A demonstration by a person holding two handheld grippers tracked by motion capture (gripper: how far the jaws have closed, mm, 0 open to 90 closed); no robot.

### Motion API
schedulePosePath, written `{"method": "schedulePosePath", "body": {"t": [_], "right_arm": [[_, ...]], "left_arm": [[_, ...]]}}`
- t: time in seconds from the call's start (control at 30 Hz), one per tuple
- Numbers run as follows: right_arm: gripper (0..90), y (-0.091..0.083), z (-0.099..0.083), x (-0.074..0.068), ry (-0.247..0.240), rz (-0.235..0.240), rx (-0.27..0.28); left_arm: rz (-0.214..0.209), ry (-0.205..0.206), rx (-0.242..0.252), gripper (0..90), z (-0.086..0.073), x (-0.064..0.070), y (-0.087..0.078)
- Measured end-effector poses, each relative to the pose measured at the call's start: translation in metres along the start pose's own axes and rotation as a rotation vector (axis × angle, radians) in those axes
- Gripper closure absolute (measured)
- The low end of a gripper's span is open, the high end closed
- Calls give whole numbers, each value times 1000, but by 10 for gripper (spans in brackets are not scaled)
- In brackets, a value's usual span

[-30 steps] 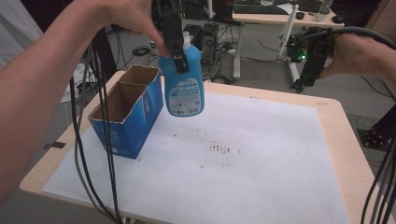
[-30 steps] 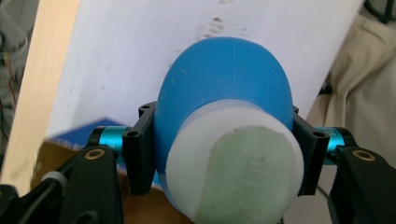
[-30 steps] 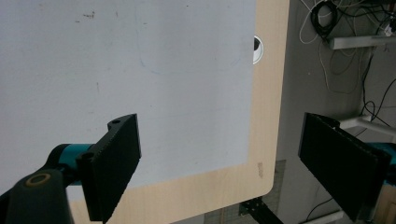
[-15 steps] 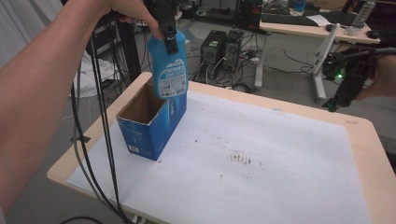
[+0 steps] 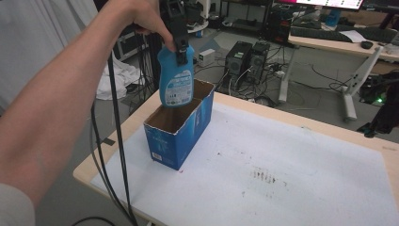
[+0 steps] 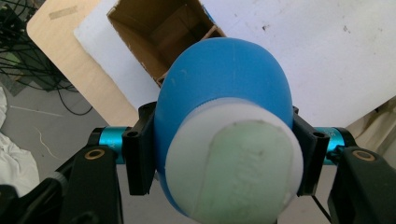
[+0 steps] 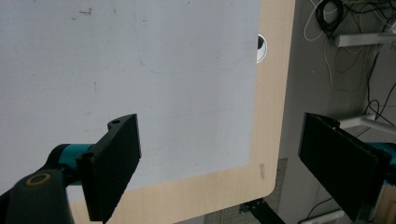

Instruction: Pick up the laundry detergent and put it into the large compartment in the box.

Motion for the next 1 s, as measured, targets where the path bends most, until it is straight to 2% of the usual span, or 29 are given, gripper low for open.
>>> {"method": "schedulePosePath", "body": {"t": [0.3, 0.57, 0.77, 1.0], "right_arm": [[123, 1, 5, -1, -7, -3, 7], [123, -1, 1, 0, -5, -4, 6], [123, 1, 4, -2, -10, -6, 10], [123, 3, 6, -5, -13, -2, 14]], "left_arm": [[-16, -3, -14, 379, -4, -4, 10], [-36, -5, -24, 379, -8, -6, 32], [-46, 3, -30, 379, -14, -5, 63], [-65, 49, -52, 379, -24, -7, 100]]}}
Point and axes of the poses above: each handheld gripper's, and its own axes: y roughly forward along the jaws, z roughly out of its top, x roughly to its right, the point moved 10 cm from there along y, roughly forward along the jaws, and after that the axes turned 13 degrees about -z, right-handed, at the moved point
